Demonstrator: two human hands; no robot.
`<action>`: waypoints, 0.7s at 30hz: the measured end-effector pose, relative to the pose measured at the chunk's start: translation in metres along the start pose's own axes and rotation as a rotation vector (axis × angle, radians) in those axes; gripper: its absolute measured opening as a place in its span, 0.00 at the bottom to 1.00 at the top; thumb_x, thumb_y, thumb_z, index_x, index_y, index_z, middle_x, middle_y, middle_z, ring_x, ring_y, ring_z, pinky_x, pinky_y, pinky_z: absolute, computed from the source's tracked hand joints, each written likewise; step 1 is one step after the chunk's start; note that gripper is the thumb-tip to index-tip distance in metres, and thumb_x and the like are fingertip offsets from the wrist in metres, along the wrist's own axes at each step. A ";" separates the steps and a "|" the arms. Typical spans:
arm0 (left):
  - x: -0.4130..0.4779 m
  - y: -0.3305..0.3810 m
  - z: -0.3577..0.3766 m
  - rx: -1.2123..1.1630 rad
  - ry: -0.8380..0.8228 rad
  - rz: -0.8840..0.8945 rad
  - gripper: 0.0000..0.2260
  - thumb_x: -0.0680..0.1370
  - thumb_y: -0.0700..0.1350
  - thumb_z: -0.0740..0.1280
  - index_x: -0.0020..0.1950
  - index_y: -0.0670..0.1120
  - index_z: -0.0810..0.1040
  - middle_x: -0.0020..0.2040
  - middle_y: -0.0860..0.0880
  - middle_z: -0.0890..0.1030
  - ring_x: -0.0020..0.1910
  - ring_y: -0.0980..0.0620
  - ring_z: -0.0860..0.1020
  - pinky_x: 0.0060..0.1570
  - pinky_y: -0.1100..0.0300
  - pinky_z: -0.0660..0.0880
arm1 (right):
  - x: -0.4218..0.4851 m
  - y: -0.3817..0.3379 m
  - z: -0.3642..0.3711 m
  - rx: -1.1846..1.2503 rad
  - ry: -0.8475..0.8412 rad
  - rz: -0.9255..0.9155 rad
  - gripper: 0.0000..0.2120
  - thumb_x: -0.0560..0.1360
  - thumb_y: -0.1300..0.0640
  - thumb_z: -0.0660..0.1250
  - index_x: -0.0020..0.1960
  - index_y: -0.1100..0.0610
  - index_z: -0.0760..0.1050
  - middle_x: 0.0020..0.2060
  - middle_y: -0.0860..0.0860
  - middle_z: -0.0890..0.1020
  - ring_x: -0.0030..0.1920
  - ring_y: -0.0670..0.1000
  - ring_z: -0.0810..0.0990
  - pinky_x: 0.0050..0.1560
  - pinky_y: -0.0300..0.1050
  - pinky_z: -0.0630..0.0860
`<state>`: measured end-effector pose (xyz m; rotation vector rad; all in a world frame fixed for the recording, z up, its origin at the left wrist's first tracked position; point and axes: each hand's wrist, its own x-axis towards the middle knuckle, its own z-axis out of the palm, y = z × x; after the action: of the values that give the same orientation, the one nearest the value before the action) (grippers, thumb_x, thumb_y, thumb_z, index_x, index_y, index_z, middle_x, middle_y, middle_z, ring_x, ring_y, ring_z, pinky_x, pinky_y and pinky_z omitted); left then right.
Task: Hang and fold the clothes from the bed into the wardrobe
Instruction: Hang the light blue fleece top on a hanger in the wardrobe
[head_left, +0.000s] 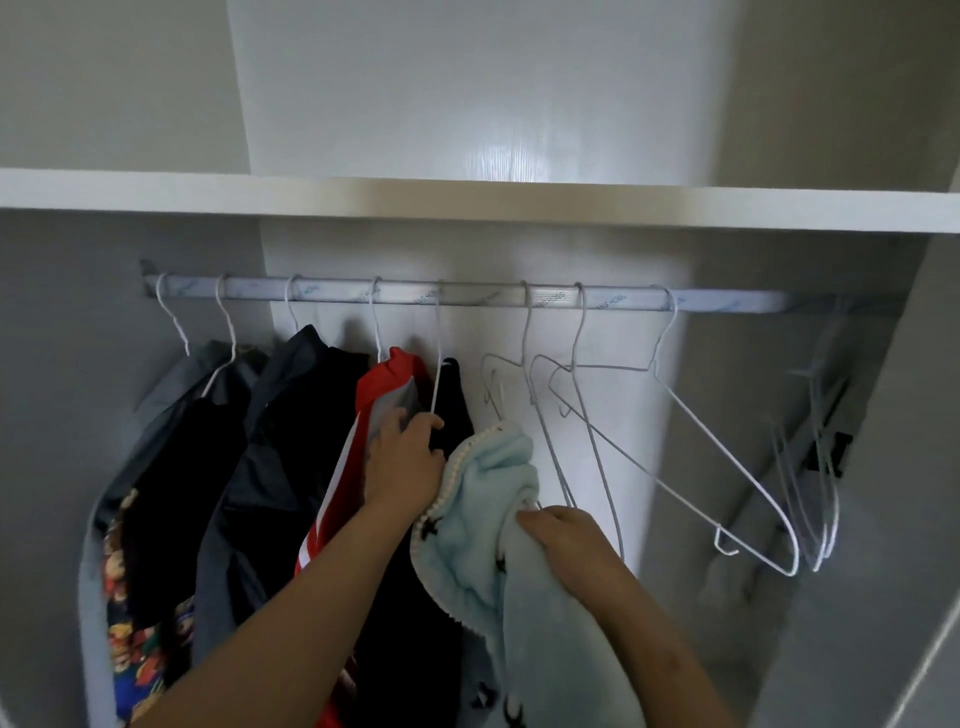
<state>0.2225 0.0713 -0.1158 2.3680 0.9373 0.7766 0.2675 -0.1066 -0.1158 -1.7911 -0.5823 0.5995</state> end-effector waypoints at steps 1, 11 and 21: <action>0.008 -0.002 0.000 -0.011 -0.007 0.017 0.15 0.76 0.41 0.64 0.63 0.47 0.74 0.70 0.44 0.64 0.66 0.43 0.67 0.64 0.50 0.67 | 0.006 -0.005 0.003 -0.012 0.012 -0.009 0.12 0.77 0.56 0.61 0.38 0.60 0.73 0.32 0.52 0.75 0.31 0.46 0.73 0.22 0.28 0.66; 0.070 -0.014 -0.018 -0.623 -0.254 -0.093 0.12 0.80 0.41 0.59 0.60 0.40 0.76 0.56 0.44 0.79 0.54 0.47 0.77 0.58 0.54 0.74 | 0.056 -0.054 0.022 0.060 0.286 -0.211 0.10 0.76 0.59 0.63 0.37 0.61 0.71 0.29 0.54 0.70 0.25 0.45 0.66 0.20 0.31 0.61; 0.072 -0.025 -0.013 -0.882 -0.173 -0.250 0.12 0.78 0.36 0.57 0.43 0.51 0.75 0.26 0.51 0.70 0.21 0.57 0.64 0.19 0.68 0.60 | 0.116 -0.074 0.030 0.058 0.327 -0.207 0.10 0.78 0.55 0.60 0.40 0.59 0.69 0.34 0.56 0.69 0.34 0.50 0.67 0.30 0.41 0.63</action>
<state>0.2467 0.1424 -0.0979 1.4890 0.6137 0.6788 0.3284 0.0107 -0.0663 -1.7014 -0.5096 0.1746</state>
